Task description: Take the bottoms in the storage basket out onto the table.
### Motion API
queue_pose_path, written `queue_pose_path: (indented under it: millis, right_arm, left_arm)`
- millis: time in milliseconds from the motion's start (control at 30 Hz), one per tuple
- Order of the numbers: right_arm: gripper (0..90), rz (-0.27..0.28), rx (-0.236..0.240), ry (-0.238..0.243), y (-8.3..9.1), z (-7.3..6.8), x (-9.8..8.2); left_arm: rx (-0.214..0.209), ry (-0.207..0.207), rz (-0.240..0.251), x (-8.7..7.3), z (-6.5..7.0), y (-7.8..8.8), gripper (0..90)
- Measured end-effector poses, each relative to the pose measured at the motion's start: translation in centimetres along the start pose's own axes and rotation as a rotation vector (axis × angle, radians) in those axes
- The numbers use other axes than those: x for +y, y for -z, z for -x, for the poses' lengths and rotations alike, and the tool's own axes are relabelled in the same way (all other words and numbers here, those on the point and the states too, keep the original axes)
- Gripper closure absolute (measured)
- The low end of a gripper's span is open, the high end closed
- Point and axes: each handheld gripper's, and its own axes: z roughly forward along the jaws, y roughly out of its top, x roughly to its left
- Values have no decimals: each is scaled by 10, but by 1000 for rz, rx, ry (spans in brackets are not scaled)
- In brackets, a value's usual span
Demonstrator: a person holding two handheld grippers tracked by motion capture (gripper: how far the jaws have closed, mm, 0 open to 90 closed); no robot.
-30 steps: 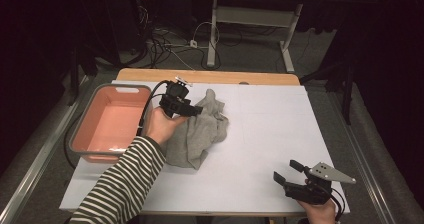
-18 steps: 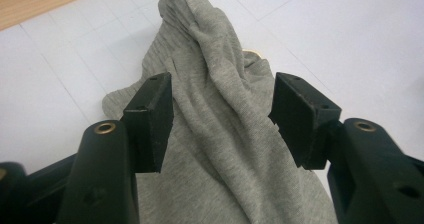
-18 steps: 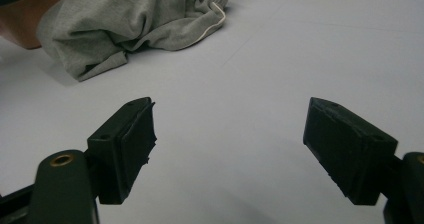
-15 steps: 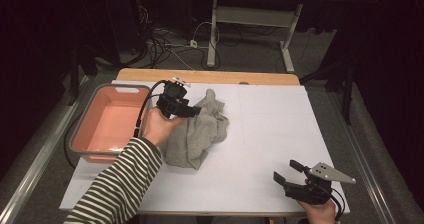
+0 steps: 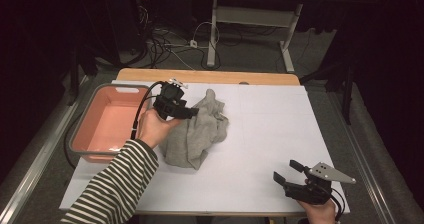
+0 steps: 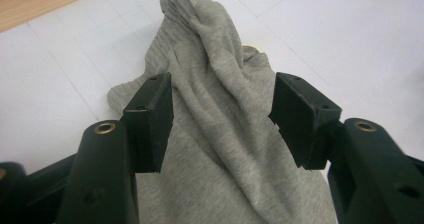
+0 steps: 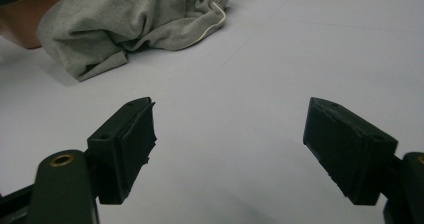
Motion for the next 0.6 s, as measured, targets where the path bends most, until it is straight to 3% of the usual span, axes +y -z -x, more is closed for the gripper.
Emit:
queue_pose_path:
  millis: [600]
  right_arm:
    - [211,0,3,1,0,0,0]
  left_arm:
    - [2,12,5,-12,-5,13,405]
